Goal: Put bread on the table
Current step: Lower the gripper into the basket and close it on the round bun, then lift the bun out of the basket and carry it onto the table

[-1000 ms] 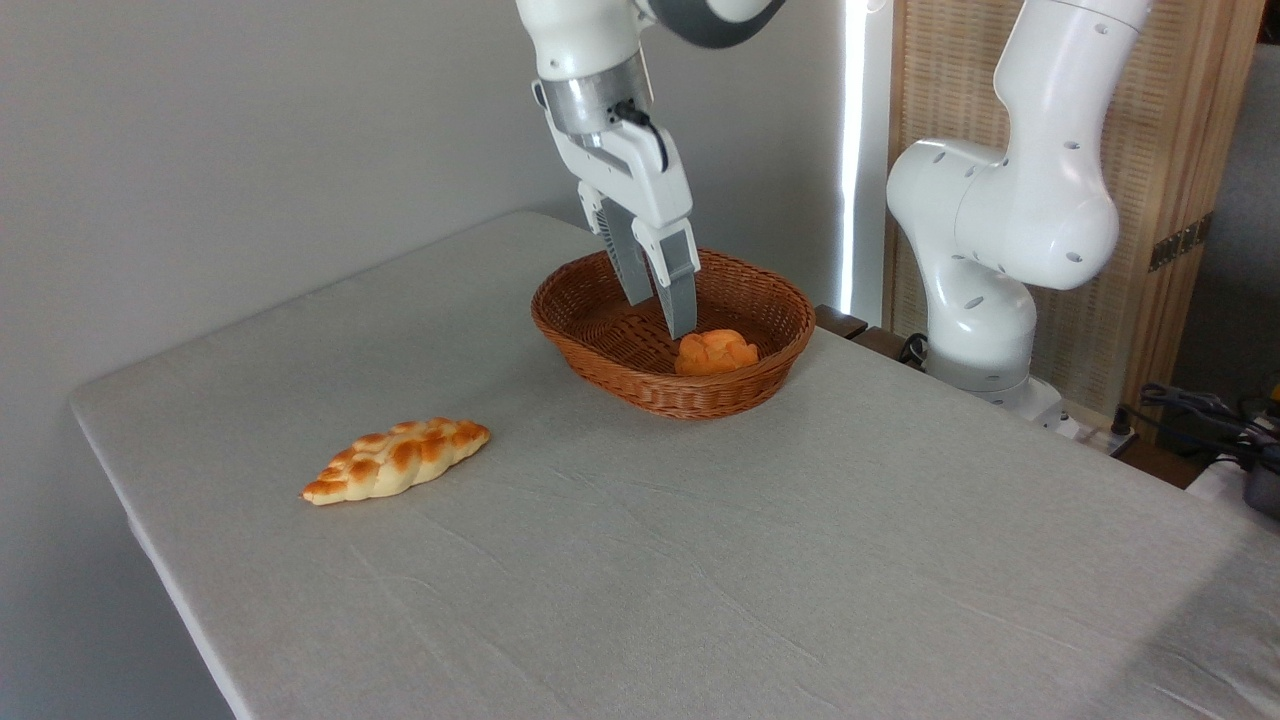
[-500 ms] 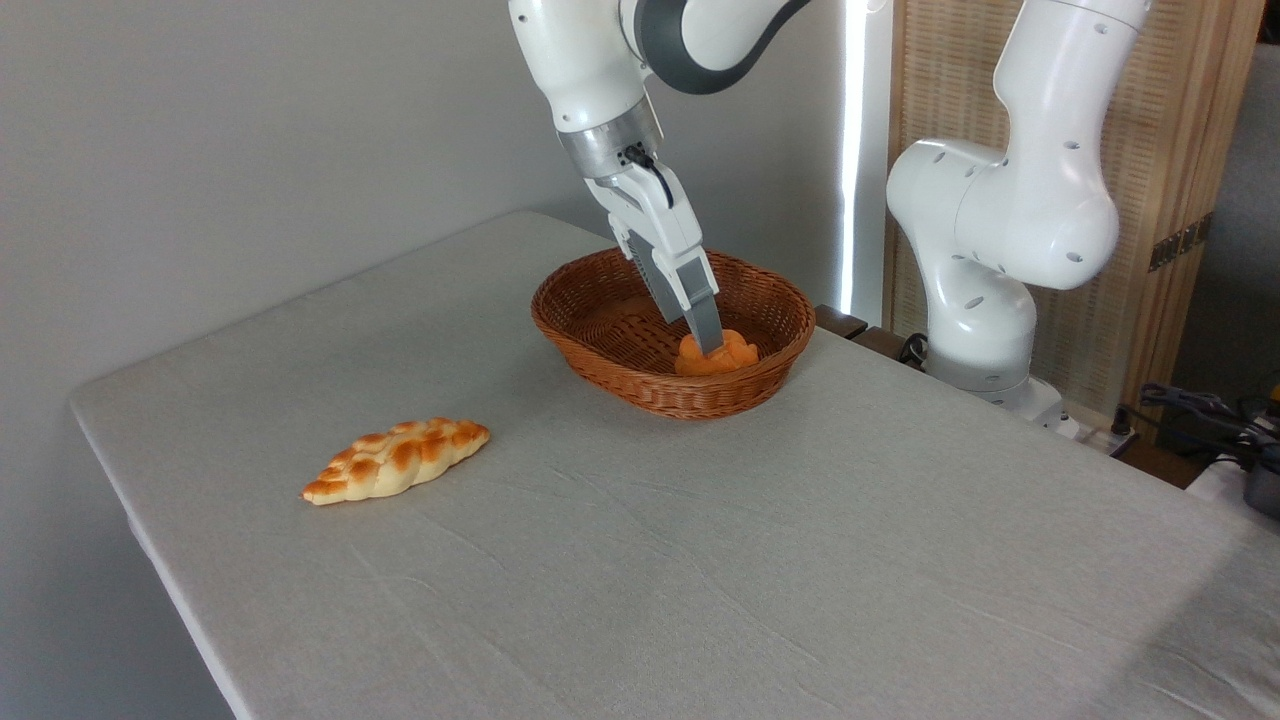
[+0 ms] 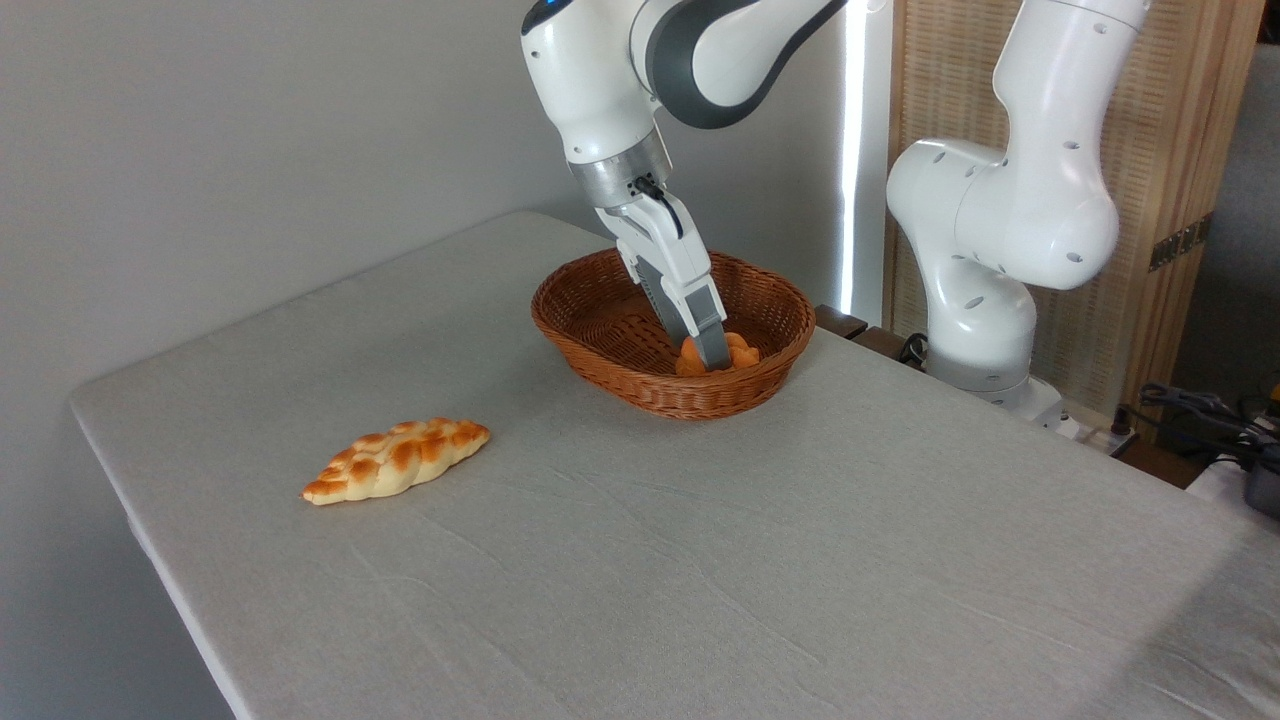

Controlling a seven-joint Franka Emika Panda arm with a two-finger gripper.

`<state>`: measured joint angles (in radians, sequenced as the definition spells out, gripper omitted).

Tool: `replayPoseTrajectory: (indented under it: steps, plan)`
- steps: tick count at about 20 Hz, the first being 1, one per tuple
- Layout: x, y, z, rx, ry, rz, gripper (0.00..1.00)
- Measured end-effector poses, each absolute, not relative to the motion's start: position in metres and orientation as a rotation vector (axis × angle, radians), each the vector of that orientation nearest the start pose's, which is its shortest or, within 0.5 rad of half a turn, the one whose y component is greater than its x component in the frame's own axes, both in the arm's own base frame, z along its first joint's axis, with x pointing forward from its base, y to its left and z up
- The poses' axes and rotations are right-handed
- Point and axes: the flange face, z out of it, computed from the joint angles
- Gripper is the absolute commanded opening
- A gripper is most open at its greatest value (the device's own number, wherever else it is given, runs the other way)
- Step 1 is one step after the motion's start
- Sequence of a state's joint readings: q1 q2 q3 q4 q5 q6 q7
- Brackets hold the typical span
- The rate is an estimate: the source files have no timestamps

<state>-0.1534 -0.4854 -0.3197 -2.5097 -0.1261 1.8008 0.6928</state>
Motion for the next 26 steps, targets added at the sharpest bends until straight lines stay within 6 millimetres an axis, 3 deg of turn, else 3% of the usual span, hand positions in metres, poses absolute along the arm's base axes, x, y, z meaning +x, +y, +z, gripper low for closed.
replayPoseTrajectory:
  steps: [3, 4, 13, 17, 26]
  plan:
    - [0.326, -0.1788, 0.4219, -2.669, 1.624, 0.383, 0.13]
    - [0.3261, -0.1786, 0.4218, -2.666, 1.632, 0.384, 0.1]
    - [0.3269, -0.1759, 0.4208, -2.642, 1.675, 0.39, 0.09]
    - [0.3261, -0.176, 0.4225, -2.641, 1.677, 0.402, 0.0]
    - [0.3272, -0.1775, 0.4273, -2.64, 1.679, 0.396, 0.0]
